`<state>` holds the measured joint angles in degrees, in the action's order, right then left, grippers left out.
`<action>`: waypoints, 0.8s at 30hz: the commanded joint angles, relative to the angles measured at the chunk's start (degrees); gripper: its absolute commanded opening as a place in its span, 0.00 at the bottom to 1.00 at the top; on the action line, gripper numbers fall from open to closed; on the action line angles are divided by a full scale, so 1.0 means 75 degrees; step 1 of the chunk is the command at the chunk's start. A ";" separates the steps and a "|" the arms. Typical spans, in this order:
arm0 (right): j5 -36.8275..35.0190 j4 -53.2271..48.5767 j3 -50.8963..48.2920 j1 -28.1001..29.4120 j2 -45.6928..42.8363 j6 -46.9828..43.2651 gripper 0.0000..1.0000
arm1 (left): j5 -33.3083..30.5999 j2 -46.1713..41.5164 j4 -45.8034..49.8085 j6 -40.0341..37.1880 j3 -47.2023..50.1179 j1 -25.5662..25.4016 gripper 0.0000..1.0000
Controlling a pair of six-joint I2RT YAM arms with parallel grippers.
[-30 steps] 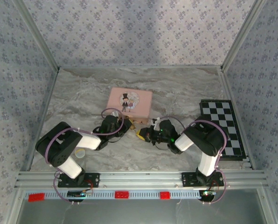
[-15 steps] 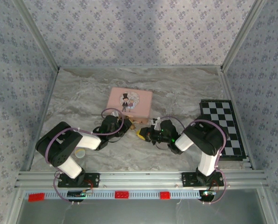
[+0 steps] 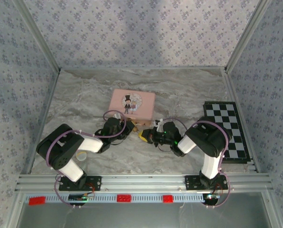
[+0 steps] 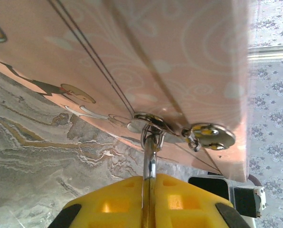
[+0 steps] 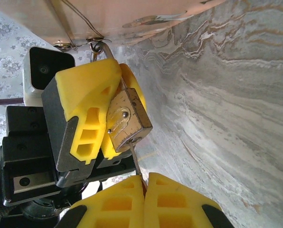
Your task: Unlock the padlock with the key
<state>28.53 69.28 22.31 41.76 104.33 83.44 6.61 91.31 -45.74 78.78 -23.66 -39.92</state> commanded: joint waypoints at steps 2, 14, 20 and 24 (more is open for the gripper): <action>0.0140 0.0239 0.0212 0.0009 0.0164 0.0091 0.00 | 0.0361 0.0139 -0.0291 0.0118 0.0072 -0.0196 0.00; 0.0083 0.0432 0.0181 -0.0070 0.0279 0.0180 0.00 | 0.0365 0.0085 -0.0417 0.0192 0.0105 -0.0208 0.00; 0.0088 0.1095 0.0107 -0.0174 0.0626 0.0488 0.00 | 0.0300 -0.0033 -0.0492 0.0204 0.0207 -0.0220 0.00; 0.0043 0.1385 0.0124 -0.0136 0.0900 0.0739 0.00 | 0.0390 -0.0045 -0.0828 0.0378 0.0266 -0.0228 0.00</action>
<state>30.17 75.92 22.74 41.10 109.43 86.87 5.74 91.61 -47.90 79.61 -22.68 -40.16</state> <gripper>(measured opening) 0.051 0.111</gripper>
